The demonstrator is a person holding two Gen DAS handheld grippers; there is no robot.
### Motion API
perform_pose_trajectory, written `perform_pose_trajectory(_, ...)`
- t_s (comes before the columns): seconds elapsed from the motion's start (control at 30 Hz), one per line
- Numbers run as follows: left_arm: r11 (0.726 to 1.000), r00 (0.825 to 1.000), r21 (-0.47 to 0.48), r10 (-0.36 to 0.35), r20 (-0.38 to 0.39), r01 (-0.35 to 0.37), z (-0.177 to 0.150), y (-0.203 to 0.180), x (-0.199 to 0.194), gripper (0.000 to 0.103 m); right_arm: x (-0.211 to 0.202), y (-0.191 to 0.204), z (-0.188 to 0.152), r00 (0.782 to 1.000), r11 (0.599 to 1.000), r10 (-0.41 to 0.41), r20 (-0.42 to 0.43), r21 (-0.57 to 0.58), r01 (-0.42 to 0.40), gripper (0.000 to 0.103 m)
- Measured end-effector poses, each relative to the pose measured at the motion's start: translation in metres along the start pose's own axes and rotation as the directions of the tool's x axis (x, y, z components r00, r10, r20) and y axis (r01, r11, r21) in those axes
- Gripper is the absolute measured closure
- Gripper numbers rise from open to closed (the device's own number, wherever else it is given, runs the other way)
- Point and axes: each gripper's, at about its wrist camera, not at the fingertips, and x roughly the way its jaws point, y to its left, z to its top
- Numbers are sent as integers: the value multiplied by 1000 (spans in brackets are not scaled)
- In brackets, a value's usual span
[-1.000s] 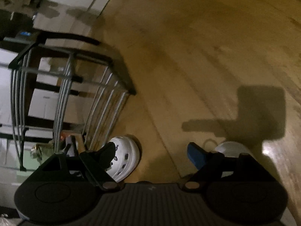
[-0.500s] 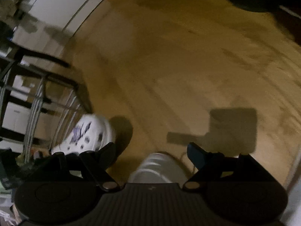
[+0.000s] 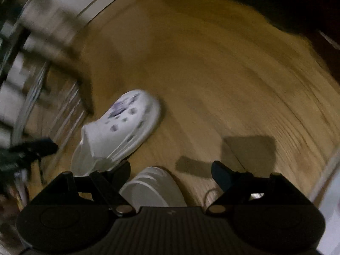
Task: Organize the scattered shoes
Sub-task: 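Carry the clog and lower it beside the fuzzy boots with the left tool, then grasp the second white clog with the right tool and lift it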
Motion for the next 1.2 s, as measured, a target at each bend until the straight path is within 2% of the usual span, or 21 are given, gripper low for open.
perform_pose_trajectory(0.07, 999, 1000, -52, 6, 2, -6, -5, 16, -19, 19, 10, 27, 16, 997, 991, -1, -71, -130, -8, 19)
perform_pose_trajectory(0.13, 994, 1000, -110, 12, 18, -10, -17, 32, -48, 11, 19, 66, 38, 992, 957, -33, -124, -290, -5, 19)
perform_pose_trajectory(0.17, 992, 1000, -125, 17, 27, -13, -23, 38, -57, 8, 23, 86, 48, 988, 926, -56, -142, -376, -1, 18)
perform_pose_trajectory(0.23, 989, 999, -144, 30, 35, -24, -32, 46, -70, 8, 36, 125, 61, 984, 835, -127, -127, -549, 37, 17)
perform_pose_trajectory(0.3, 986, 996, -136, 93, 4, -91, -46, 50, -75, 8, 58, 158, 70, 974, 731, -205, -97, -677, 86, 17)
perform_pose_trajectory(0.37, 984, 989, -101, 145, -34, -147, -53, 49, -74, 8, 82, 176, 75, 962, 678, -250, -109, -729, 94, 17)
perform_pose_trajectory(0.43, 977, 977, -54, 201, -73, -205, -57, 44, -68, 8, 113, 192, 82, 947, 670, -283, -152, -738, 82, 18)
perform_pose_trajectory(0.47, 977, 976, -48, 204, -73, -208, -58, 44, -70, 8, 121, 195, 83, 944, 668, -285, -163, -741, 74, 18)
perform_pose_trajectory(0.53, 978, 977, -38, 205, -63, -207, -60, 43, -74, 8, 142, 205, 82, 937, 631, -307, -168, -773, 68, 20)
perform_pose_trajectory(0.57, 977, 977, -38, 206, -54, -208, -63, 43, -78, 8, 151, 209, 80, 932, 597, -328, -152, -799, 80, 23)
perform_pose_trajectory(0.63, 976, 976, -37, 212, -45, -214, -66, 43, -83, 8, 176, 217, 72, 913, 469, -402, -71, -872, 139, 28)
perform_pose_trajectory(0.73, 968, 968, -30, 248, -41, -250, -75, 47, -93, 8, 190, 216, 71, 908, 492, -400, -126, -865, 97, 37)
perform_pose_trajectory(0.8, 963, 964, -41, 263, -46, -265, -79, 52, -99, 8, 199, 216, 70, 904, 503, -398, -157, -861, 72, 37)
perform_pose_trajectory(0.97, 956, 964, -119, 263, -43, -266, -89, 67, -120, 8, 211, 217, 62, 907, 447, -404, -117, -890, 84, 37)
perform_pose_trajectory(1.1, 947, 958, -145, 283, -46, -287, -98, 71, -126, 8, 213, 214, 52, 920, 381, -386, -69, -920, 91, 37)
perform_pose_trajectory(1.13, 946, 957, -144, 286, -48, -290, -99, 71, -127, 8, 212, 212, 51, 923, 387, -379, -64, -917, 95, 37)
perform_pose_trajectory(1.2, 945, 955, -136, 291, -56, -296, -103, 68, -129, 8, 208, 210, 51, 926, 405, -372, -59, -908, 105, 46)
